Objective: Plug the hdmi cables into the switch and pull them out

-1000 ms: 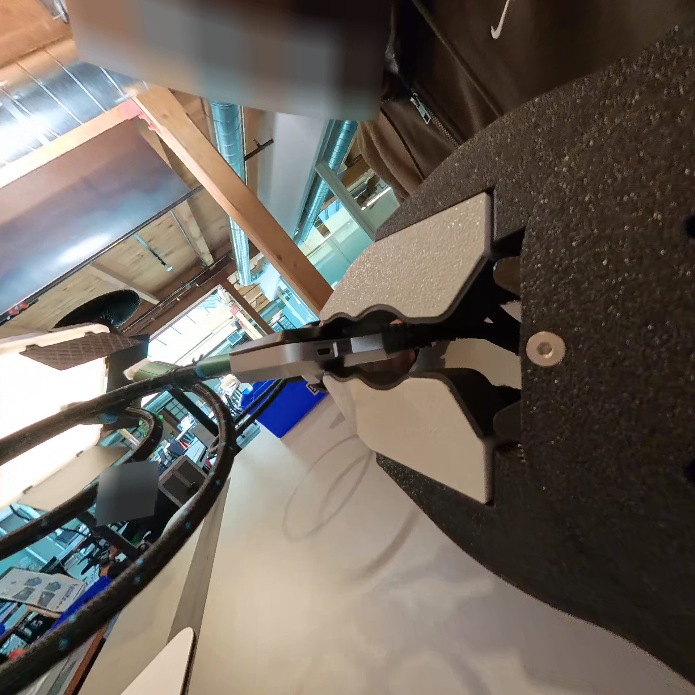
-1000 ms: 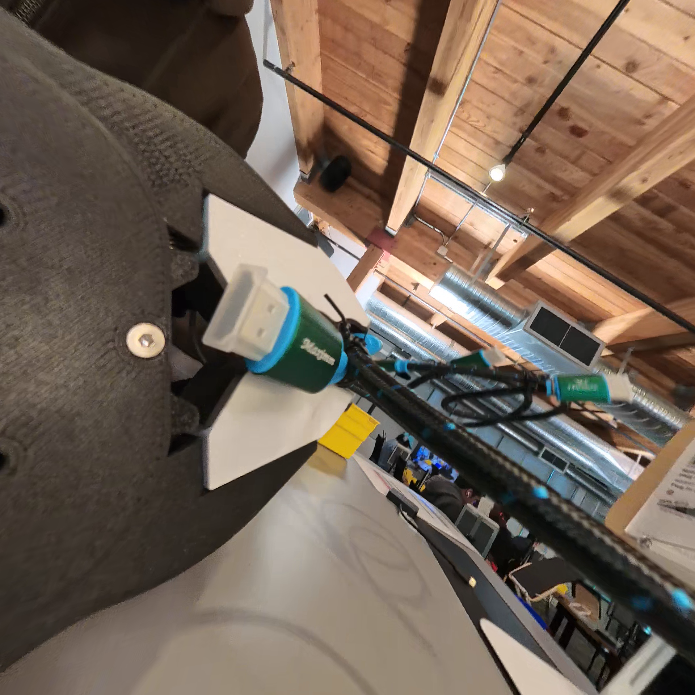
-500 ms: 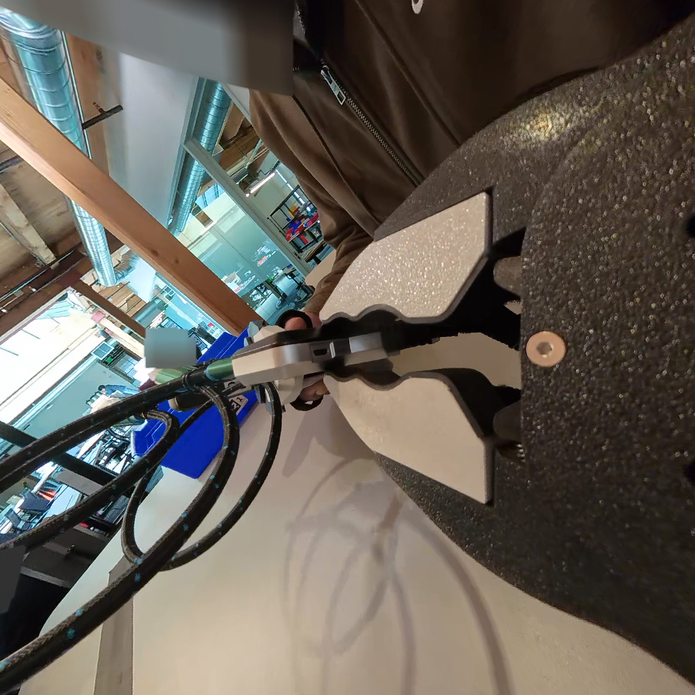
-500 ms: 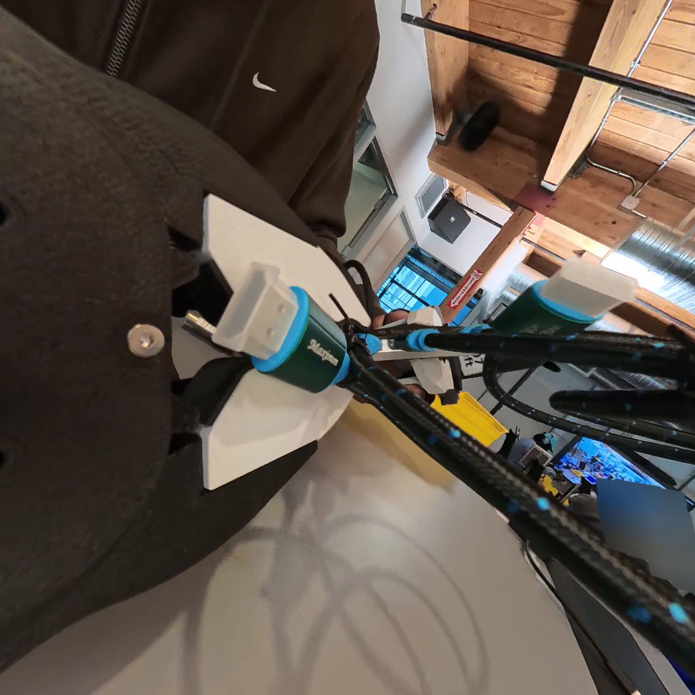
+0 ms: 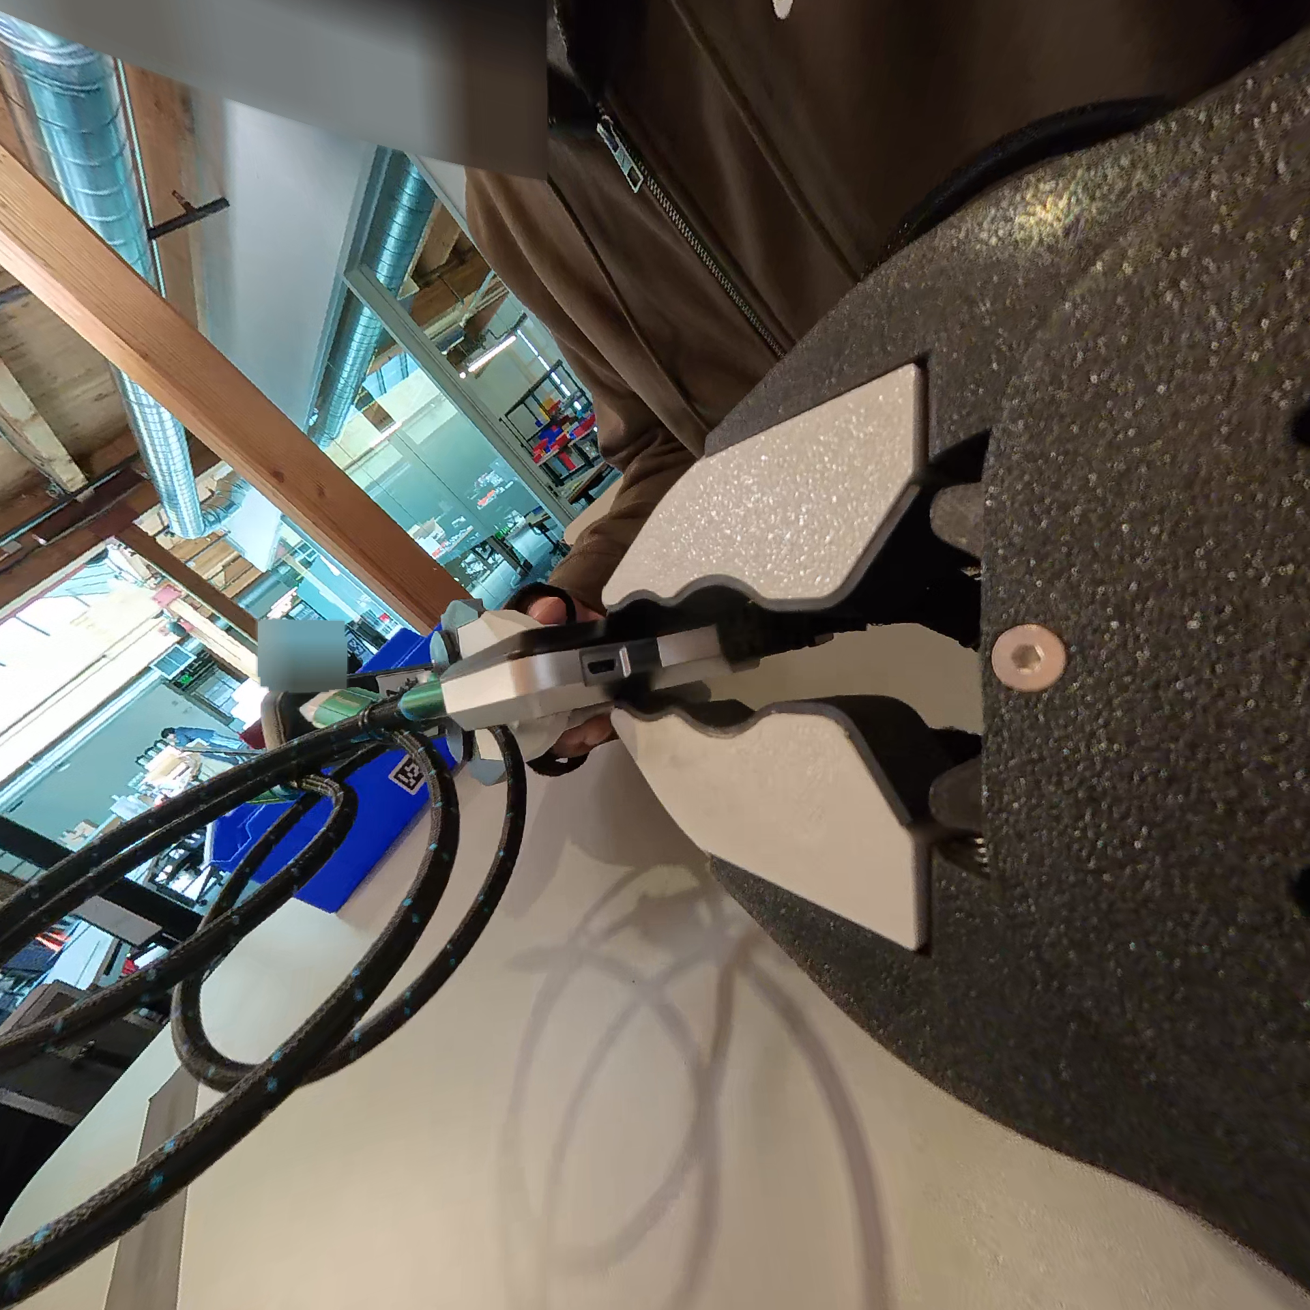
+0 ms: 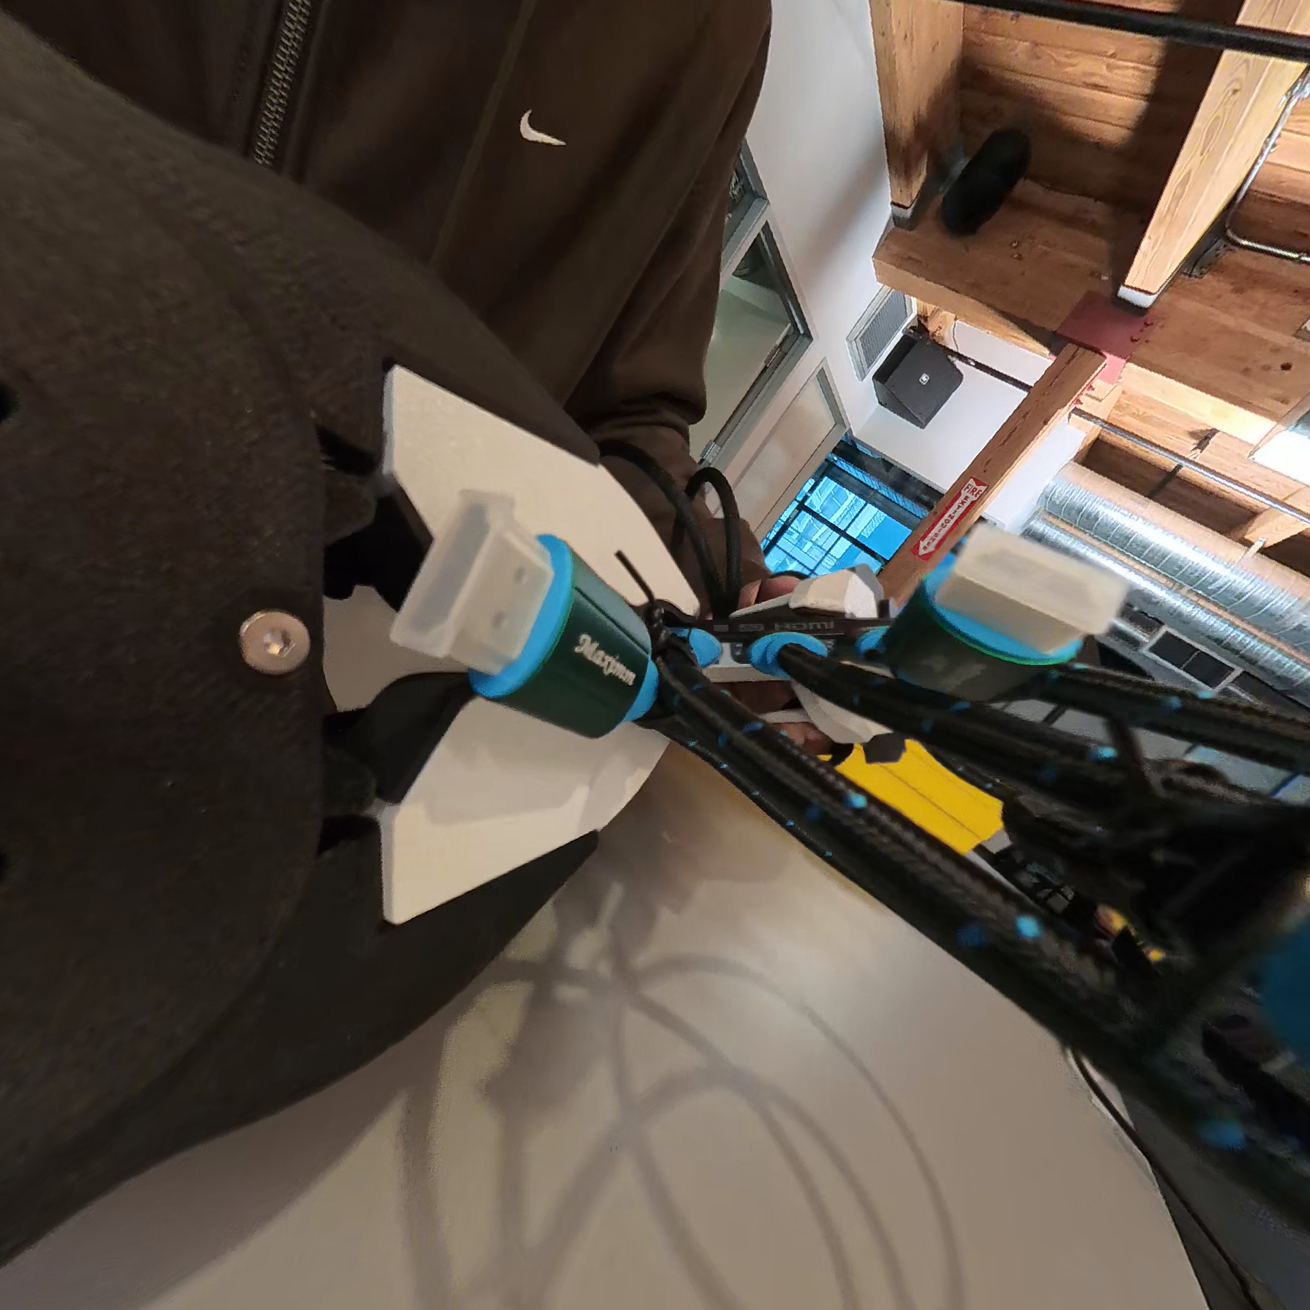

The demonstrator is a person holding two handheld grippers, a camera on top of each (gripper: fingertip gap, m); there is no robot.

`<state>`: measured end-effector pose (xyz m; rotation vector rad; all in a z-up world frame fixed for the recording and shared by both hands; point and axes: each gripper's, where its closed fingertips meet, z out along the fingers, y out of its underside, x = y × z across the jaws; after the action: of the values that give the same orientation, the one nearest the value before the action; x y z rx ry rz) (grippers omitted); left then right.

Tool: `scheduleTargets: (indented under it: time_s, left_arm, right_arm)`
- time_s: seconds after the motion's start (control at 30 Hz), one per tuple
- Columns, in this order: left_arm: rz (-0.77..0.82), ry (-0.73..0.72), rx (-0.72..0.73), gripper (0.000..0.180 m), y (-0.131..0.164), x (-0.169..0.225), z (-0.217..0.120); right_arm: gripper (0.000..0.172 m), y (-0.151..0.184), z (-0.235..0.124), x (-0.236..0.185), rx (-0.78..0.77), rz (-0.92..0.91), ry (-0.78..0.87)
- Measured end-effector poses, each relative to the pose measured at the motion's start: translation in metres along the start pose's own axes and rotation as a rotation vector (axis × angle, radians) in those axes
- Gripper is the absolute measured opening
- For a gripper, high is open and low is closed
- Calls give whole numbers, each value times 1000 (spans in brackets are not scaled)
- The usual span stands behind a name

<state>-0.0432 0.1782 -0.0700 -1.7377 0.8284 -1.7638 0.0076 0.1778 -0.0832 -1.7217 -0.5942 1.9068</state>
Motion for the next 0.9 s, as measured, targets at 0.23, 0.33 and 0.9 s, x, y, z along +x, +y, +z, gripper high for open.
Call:
scheduleTargets:
  time_s: [0.23,0.33,0.9]
  left_arm:
    - [-6,6,-5,20,3,0,2]
    - [-18,-5,14,20,1,0,3]
    - [-82,-21,-1,24,7,-1,12]
  right_arm:
    - [12,8,1,0,-50,1,-5]
    - [11,8,3,1,-41,20,-8]
    - [12,-6,-4,8,63,101,-28]
